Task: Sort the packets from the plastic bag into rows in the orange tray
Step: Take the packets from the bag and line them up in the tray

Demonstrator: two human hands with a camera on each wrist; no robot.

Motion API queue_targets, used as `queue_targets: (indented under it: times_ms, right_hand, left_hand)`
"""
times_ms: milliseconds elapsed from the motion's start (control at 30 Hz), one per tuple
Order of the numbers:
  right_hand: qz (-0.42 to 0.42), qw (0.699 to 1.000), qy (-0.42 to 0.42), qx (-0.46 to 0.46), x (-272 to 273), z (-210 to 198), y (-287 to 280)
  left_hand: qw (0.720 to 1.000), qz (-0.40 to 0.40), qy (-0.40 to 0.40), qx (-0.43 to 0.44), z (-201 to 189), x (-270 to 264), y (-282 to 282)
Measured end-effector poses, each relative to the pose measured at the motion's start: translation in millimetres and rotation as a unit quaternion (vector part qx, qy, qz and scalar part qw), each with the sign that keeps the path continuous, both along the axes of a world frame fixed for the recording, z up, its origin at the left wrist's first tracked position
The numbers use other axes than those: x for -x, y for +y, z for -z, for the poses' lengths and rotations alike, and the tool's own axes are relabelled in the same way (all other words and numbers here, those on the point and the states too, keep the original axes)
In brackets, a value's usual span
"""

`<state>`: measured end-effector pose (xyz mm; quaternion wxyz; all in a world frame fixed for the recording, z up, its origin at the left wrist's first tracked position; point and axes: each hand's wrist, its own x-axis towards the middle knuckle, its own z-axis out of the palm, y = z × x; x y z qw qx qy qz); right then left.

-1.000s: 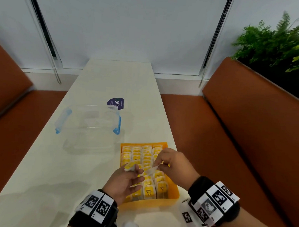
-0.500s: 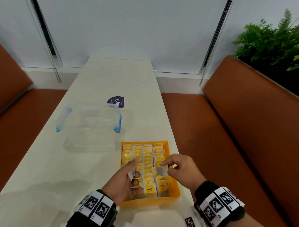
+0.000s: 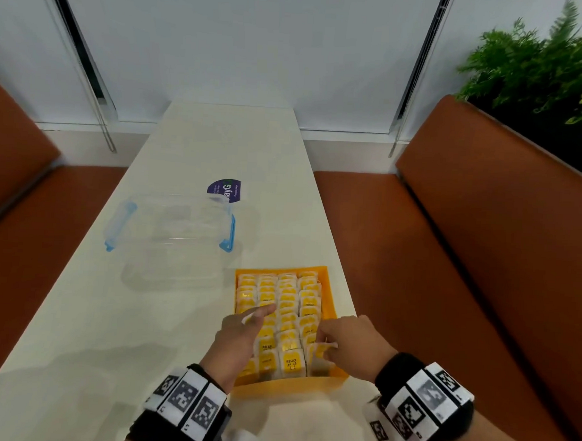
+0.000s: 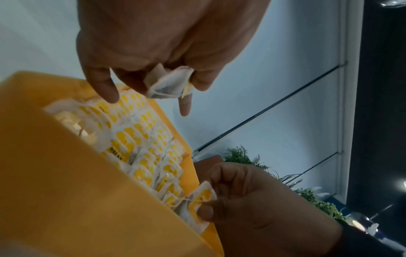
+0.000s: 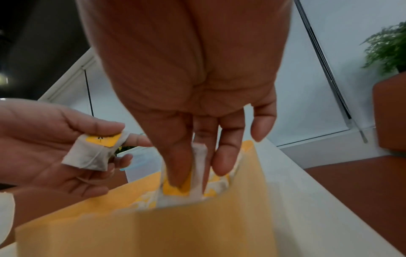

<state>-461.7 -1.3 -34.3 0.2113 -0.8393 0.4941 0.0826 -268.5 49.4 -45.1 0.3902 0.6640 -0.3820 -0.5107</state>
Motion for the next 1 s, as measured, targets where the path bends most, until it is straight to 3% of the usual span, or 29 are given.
queue_targets:
  times_ms: [300, 433, 567, 667, 800, 1000]
  right_hand:
    - [-0.108, 0.980, 0.163, 0.034, -19, 12, -5]
    - [-0.114, 0.976, 0.168, 0.076, -21, 16, -7]
    - [-0.124, 0.977, 0.171, 0.025, -16, 5, -11]
    - [-0.148, 0.970, 0.193, 0.008, -19, 5, -10]
    - [-0.158, 0.959, 0.227, 0.060, -26, 16, -8]
    - [-0.102, 0.976, 0.167, 0.096, -22, 18, -10]
  left_hand:
    - [0.990, -0.040, -0.134, 0.020, 4, 1, -7]
    - [0.993, 0.049, -0.092, 0.061, 2, -5, -5]
    - [0.990, 0.087, -0.056, 0.099, 2, -13, -5]
    - [0.989, 0.082, -0.082, 0.095, 7, -16, -6]
    - [0.985, 0.106, -0.110, 0.077, 12, -18, -7]
    - [0.938, 0.239, -0.247, 0.037, 8, -18, -11]
